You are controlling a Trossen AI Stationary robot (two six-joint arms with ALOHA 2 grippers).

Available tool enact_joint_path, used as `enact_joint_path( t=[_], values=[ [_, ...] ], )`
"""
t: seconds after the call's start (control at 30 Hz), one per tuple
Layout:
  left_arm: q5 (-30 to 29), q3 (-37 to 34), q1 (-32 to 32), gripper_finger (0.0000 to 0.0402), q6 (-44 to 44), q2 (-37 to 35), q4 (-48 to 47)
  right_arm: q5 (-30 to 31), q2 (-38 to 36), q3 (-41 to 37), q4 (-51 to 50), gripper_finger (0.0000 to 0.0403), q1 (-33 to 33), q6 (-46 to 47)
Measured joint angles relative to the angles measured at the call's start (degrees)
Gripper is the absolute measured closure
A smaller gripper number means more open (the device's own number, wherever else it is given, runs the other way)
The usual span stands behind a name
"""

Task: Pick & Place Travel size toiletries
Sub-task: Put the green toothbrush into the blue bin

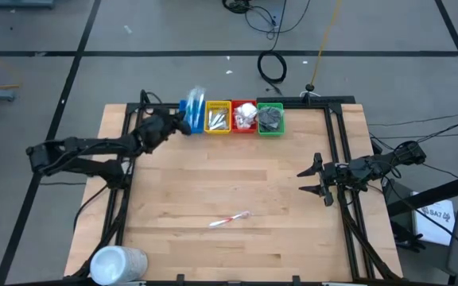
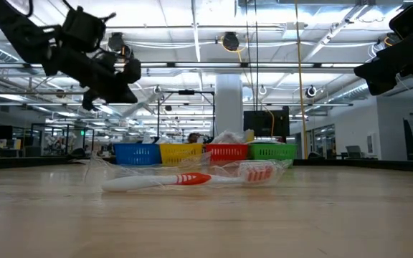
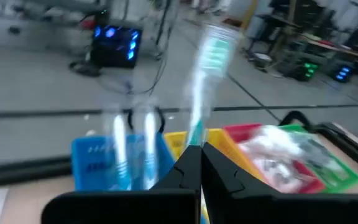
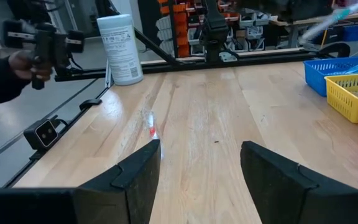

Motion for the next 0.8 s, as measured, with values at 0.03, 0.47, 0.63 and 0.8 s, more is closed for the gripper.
enact_joint_path(
  t=[0.03, 0.47, 0.63, 0.8],
  values=[
    [0.5, -0.1, 1.1, 0.0401, -1.2, 1.1, 0.7, 0.0, 0.0, 0.0, 0.0, 0.0193, 0.0, 0.0],
    [4.2, 0.0, 8.3, 0.0401, -6.1, 18.3, 15.4, 0.0, 0.0, 0.0, 0.0, 0.0193, 0.0, -0.1],
    [4.0, 0.0, 10.5, 0.0401, -5.6, 22.8, 16.3, 0.0, 0.0, 0.0, 0.0, 0.0193, 0.0, -0.2],
    [4.0, 0.1, 11.9, 0.0401, -4.3, 24.8, 17.8, 0.0, 0.0, 0.0, 0.0, 0.0193, 0.0, -0.2]
  ],
)
